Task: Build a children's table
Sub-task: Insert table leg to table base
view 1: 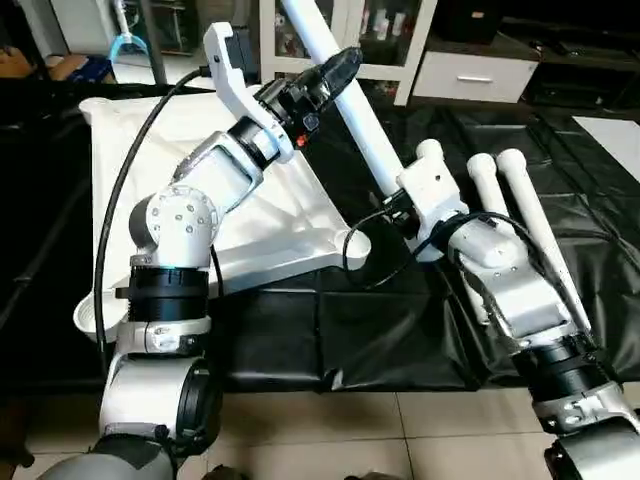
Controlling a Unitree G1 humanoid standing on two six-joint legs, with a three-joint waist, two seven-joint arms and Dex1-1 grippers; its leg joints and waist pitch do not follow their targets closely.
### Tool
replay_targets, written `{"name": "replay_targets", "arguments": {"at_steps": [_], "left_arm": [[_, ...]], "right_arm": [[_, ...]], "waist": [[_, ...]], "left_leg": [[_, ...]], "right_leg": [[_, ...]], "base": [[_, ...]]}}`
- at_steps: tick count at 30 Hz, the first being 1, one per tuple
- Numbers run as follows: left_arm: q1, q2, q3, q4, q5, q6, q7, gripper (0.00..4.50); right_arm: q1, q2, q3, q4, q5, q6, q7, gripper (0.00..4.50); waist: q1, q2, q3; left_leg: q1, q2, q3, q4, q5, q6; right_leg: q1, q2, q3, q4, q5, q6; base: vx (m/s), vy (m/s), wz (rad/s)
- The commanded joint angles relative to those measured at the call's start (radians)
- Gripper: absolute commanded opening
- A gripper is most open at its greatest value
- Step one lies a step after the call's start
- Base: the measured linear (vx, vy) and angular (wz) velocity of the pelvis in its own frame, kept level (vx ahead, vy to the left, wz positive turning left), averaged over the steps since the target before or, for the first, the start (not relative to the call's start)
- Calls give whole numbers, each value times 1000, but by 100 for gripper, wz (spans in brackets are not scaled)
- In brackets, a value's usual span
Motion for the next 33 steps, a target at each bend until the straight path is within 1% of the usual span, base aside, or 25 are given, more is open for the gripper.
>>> {"name": "replay_targets", "arguments": {"at_steps": [1,2,3,5,7,8,10,12,13,14,15,16,18,19,22,23,24,25,26,27,29,30,31,33], "left_arm": [[-4,7,8,15,-9,14,32,380],[-5,2,22,1,-18,32,30,389],[-6,-5,30,-9,-11,39,27,398],[-8,-9,34,-12,-2,40,30,409],[-20,-12,44,-7,5,41,35,415],[-23,-10,42,-4,7,32,31,439],[-26,-10,41,-2,5,25,28,445],[-34,-9,39,-11,-13,8,13,449],[-40,-11,38,-27,-33,7,-1,450],[-43,-14,37,-38,-34,3,-8,450],[-43,-15,32,-46,-34,4,-21,450],[-43,-15,31,-48,-33,5,-25,450],[-39,-18,26,-58,-31,9,-36,450],[-36,-21,23,-58,-21,10,-32,450],[-35,-17,14,-43,14,-4,-14,450],[-35,-10,11,-26,32,-8,-1,450],[-35,-7,11,-21,38,-8,6,422],[-34,-5,10,-20,41,-6,9,415],[-29,3,1,-23,47,-7,9,415],[-27,4,1,-25,51,-8,15,409],[-22,7,-8,-30,66,-14,12,382],[-14,14,-22,-38,85,-23,0,374],[-8,19,-32,-43,98,-29,-10,369],[12,30,-52,-62,121,-44,-32,352]], "right_arm": [[-24,-5,-40,-16,-10,-11,-36,181],[-32,-7,-50,-10,-15,-15,-42,181],[-33,-11,-52,-8,-16,-20,-35,181],[-33,-14,-51,-10,-16,-22,-26,181],[-23,-10,-26,-38,-23,-31,14,181],[-19,-7,-16,-48,-24,-32,25,181],[-14,-5,-7,-55,-24,-29,34,181],[5,-10,27,-72,-25,-1,71,181],[25,-19,62,-81,-34,11,104,181],[36,-25,81,-88,-43,13,122,181],[45,-29,93,-97,-34,29,146,181],[47,-29,96,-100,-31,35,154,181],[55,-34,104,-108,-29,40,173,181],[58,-37,106,-111,-37,28,177,181],[59,-36,95,-114,-44,21,166,181],[55,-34,83,-110,-48,21,153,181],[53,-32,75,-107,-50,20,143,181],[51,-30,66,-104,-49,19,135,181],[50,-30,61,-105,-45,22,133,181],[51,-28,58,-106,-43,22,130,181],[54,-24,49,-114,-32,30,131,181],[57,-17,40,-120,-12,42,138,181],[60,-12,35,-124,2,50,144,181],[72,-11,35,-139,37,67,186,181]], "waist": [[-1,19,-83],[0,19,-84],[0,18,-84],[1,20,-84],[4,29,-84],[2,25,-84],[3,25,-84],[3,25,-83],[2,33,-83],[4,30,-83],[4,33,-83],[4,32,-82],[3,32,-82],[4,34,-81],[3,35,-79],[1,38,-79],[1,36,-79],[2,36,-80],[2,40,-80],[2,41,-80],[2,41,-80],[2,36,-81],[3,40,-81],[5,38,-81]], "left_leg": [[14,4,1,-58,-106,-17],[14,3,1,-57,-104,-17],[14,4,1,-57,-98,-18],[15,4,1,-56,-97,-13],[15,4,0,-56,-106,-10],[14,5,0,-56,-107,-9],[15,5,-1,-57,-108,-6],[15,5,-2,-57,-116,-7],[16,6,-3,-58,-125,-10],[16,6,-4,-58,-127,-12],[15,7,-4,-58,-127,-12],[16,9,-4,-58,-131,-9],[15,6,-4,-58,-136,-6],[16,7,-4,-57,-142,-11],[15,7,-5,-58,-147,-17],[15,6,-5,-57,-153,-18],[14,5,-6,-57,-150,-18],[13,5,-6,-56,-142,-18],[13,5,-6,-55,-137,-17],[13,5,-7,-56,-136,-16],[12,5,-7,-55,-132,-12],[12,5,-6,-55,-127,-8],[12,6,-6,-55,-132,-3],[12,7,-7,-56,-125,1]], "right_leg": [[68,-44,36,-51,13,-201],[69,-44,36,-50,15,-201],[69,-44,36,-49,29,-204],[69,-44,35,-48,36,-208],[69,-46,35,-49,32,-212],[70,-45,34,-49,35,-213],[71,-46,34,-49,38,-217],[71,-46,34,-51,25,-219],[70,-46,34,-52,24,-222],[72,-47,34,-51,25,-226],[72,-48,34,-51,29,-230],[71,-48,34,-51,33,-235],[72,-47,34,-52,24,-236],[71,-48,34,-53,1,-234],[71,-48,34,-55,-22,-227],[70,-47,35,-57,-29,-224],[72,-47,35,-56,-33,-220],[72,-48,35,-54,-28,-221],[72,-48,35,-55,-22,-222],[72,-48,35,-53,-19,-223],[72,-48,35,-53,-12,-227],[73,-48,35,-53,-7,-229],[72,-49,35,-52,-14,-228],[73,-49,35,-51,-12,-230]], "base": [[0,0,0],[0,0,0],[0,0,0],[0,0,0],[0,0,0],[0,0,0],[0,0,0],[0,0,0],[0,0,0],[0,0,0],[0,0,0],[0,0,0],[0,0,0],[0,0,0],[0,0,0],[0,0,0],[0,0,0],[0,0,0],[0,0,0],[0,0,0],[0,0,0],[0,0,0],[0,0,0],[0,0,0]]}}
